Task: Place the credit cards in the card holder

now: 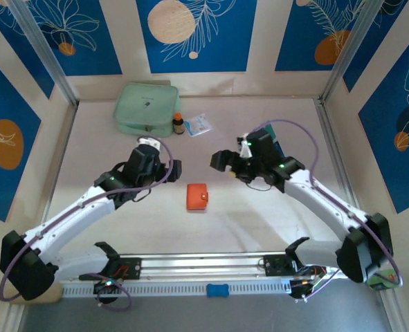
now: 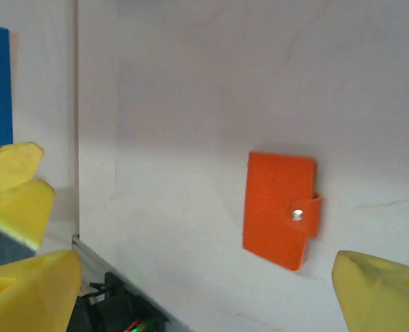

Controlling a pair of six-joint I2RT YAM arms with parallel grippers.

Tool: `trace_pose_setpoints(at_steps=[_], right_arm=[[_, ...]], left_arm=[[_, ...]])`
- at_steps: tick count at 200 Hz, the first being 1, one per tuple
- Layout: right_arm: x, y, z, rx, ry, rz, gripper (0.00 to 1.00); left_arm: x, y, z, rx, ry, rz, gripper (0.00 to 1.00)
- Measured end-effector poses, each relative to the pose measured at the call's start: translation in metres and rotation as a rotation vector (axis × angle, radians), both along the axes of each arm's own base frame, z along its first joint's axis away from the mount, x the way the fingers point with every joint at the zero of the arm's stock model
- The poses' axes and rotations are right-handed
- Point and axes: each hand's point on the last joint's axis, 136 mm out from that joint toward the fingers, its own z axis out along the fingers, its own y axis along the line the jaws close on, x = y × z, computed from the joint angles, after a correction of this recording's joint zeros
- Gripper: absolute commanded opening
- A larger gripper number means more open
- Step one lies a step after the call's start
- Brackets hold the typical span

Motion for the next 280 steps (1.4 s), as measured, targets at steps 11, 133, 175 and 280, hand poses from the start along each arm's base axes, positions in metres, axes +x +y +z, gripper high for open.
trace_pose_setpoints(at_steps=[11, 133, 175, 280], right_arm=[[0.005, -0.020, 0.012, -0.008, -0.051, -0.047, 0.99], [0.038, -0.205, -0.014, -0.184, -0.059, -0.555, 0.99], [0.044, -0.274, -0.031, -0.100, 0.055, -0.788, 1.00], [0.092, -0.299, -0.126, 0.032, 0.390, -0.785, 0.03]], left_arm=[[0.003, 0.008, 0.007, 0.001, -0.045, 0.029, 1.00], [0.028, 0.077, 0.029, 0.143, -0.242, 0.212, 1.00], [0.031, 0.075, 0.020, 0.146, -0.214, 0.196, 1.00], [0.031, 0.071, 0.017, 0.116, -0.194, 0.169, 1.00]])
